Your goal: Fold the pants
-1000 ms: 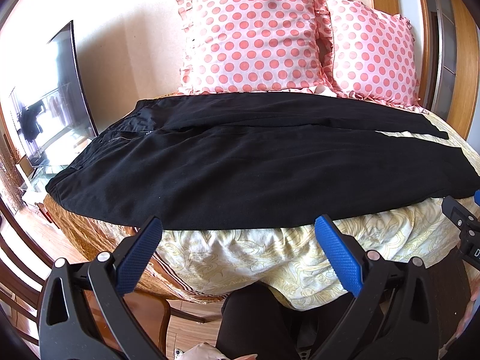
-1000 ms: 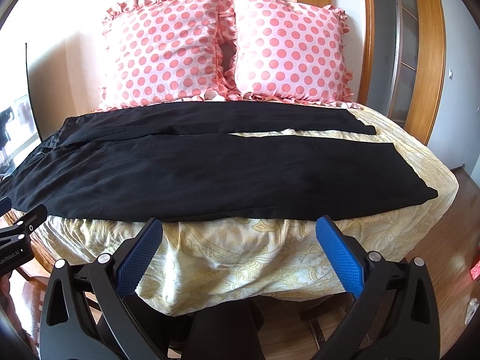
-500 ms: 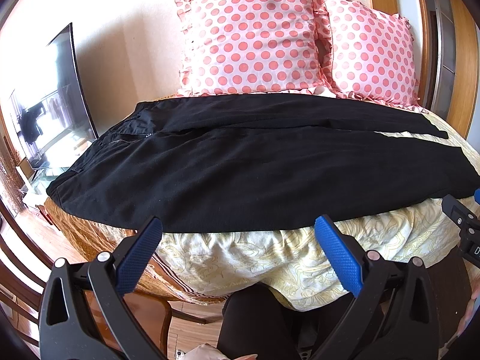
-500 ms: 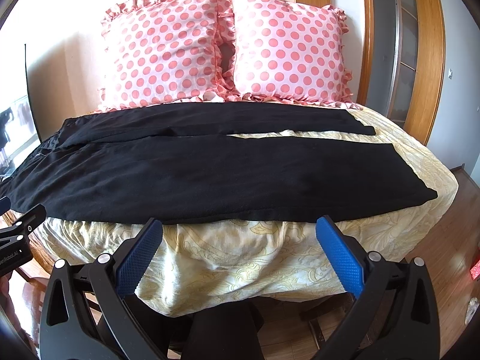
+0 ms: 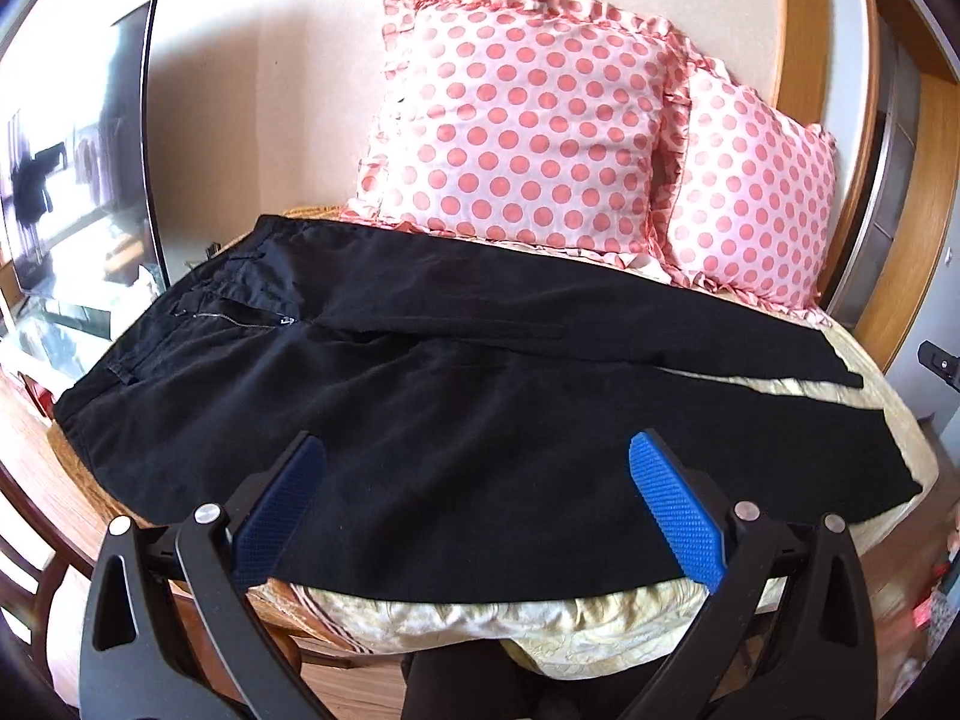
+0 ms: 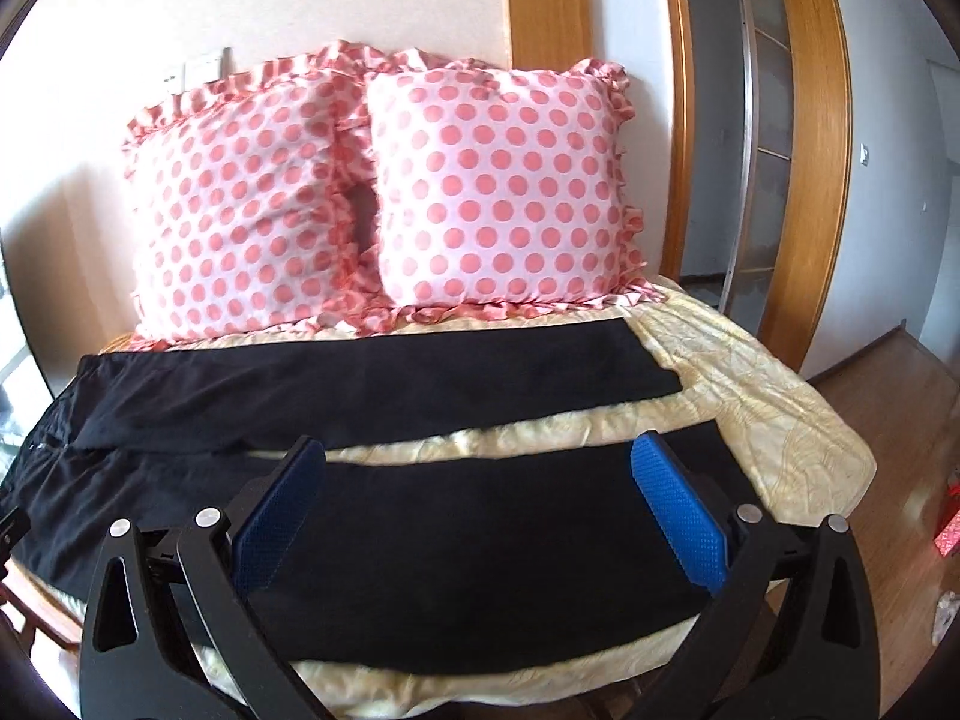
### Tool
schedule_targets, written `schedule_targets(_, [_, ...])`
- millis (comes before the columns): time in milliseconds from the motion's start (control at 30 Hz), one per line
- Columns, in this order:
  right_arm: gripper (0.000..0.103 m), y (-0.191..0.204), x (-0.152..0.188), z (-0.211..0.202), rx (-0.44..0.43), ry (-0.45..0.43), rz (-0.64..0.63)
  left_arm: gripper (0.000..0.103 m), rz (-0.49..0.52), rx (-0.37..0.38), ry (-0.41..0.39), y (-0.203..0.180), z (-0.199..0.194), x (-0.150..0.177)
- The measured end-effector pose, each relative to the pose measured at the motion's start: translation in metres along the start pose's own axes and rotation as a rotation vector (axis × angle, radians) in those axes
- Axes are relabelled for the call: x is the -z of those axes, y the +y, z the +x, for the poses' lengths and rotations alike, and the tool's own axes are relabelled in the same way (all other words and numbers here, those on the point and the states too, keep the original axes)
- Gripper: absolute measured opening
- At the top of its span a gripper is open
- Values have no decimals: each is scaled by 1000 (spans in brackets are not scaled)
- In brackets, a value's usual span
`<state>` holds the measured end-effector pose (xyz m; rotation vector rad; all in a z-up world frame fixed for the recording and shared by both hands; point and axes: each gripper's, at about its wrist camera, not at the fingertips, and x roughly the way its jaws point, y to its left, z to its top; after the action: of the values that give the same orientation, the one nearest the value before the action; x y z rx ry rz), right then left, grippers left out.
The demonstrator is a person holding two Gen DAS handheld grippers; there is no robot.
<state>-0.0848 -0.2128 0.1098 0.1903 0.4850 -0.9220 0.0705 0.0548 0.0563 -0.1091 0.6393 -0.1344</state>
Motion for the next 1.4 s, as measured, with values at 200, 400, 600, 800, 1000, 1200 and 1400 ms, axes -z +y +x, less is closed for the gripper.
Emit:
schedule_targets(200, [102,-48,-81,132,235,175,107,101,-90,42,60,30,44,-30])
schedule_targets(400, [98,-97,-93,288,291,458,415,101,-142,-48,-4,39,70,-40])
schedule_targets(600, [80,-113,-90,372,458,518,521,101,-108,-50,24,41,98,-48])
schedule_targets(800, [78,-103,-79,409,654,567,473,101,37,-143,-17,24,111,-49])
schedule_targets(1000, [44,-113,-70,388,581,476,543,101,100,-148,-24,15,115,-48])
schedule_targets(1200, [9,-140,-52,357,364,399,700,101,38,-85,19,30,113,-43])
schedule_targets(1400, [7,-149,-32,293,149,268,803,101,-49,-17,48,51,104,-45])
